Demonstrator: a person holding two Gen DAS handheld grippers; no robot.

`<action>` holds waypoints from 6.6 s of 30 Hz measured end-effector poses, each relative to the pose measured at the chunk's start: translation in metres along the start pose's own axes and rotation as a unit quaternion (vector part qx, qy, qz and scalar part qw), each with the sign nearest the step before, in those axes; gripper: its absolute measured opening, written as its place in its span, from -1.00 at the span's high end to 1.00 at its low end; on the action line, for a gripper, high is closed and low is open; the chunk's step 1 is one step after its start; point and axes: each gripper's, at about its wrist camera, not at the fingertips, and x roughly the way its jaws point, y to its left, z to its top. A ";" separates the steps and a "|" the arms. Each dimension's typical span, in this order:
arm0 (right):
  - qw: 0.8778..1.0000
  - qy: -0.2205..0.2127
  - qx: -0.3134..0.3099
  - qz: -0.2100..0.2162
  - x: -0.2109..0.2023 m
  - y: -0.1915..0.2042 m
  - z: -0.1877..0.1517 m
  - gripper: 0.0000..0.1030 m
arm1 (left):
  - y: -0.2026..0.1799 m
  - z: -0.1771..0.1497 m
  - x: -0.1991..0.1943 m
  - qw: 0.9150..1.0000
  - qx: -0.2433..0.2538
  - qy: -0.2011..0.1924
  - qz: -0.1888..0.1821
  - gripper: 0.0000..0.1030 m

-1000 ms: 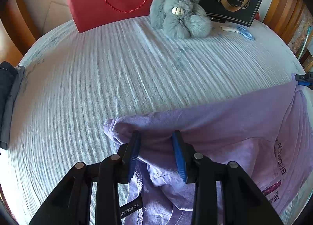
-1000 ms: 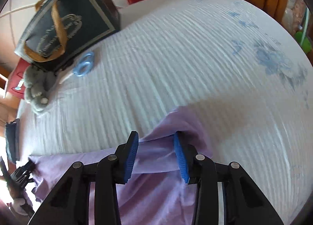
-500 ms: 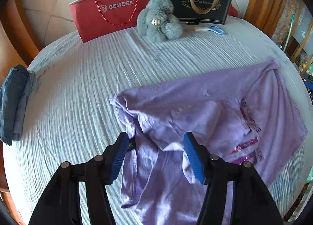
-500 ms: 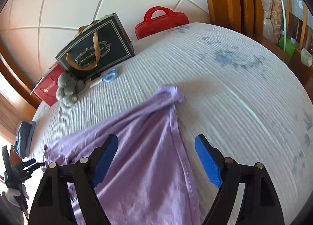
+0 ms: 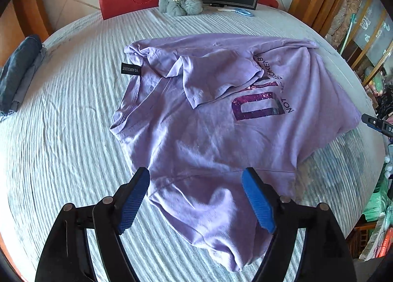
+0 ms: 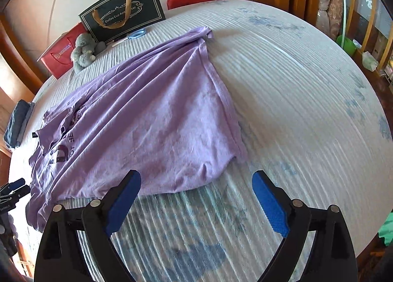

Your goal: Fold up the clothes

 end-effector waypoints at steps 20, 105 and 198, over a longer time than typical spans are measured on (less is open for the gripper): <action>0.996 0.010 -0.092 0.012 0.010 -0.017 -0.013 -0.80 | -0.023 -0.063 -0.012 0.998 -0.059 0.002 0.028 -0.56; 0.991 0.034 -0.077 0.107 0.053 0.034 0.087 0.10 | 0.025 0.136 0.074 0.999 -0.030 0.001 0.030 0.46; 0.545 0.047 -0.748 0.377 0.174 -0.018 0.261 -0.52 | -0.412 0.140 0.131 0.818 -0.510 -0.052 0.259 -0.56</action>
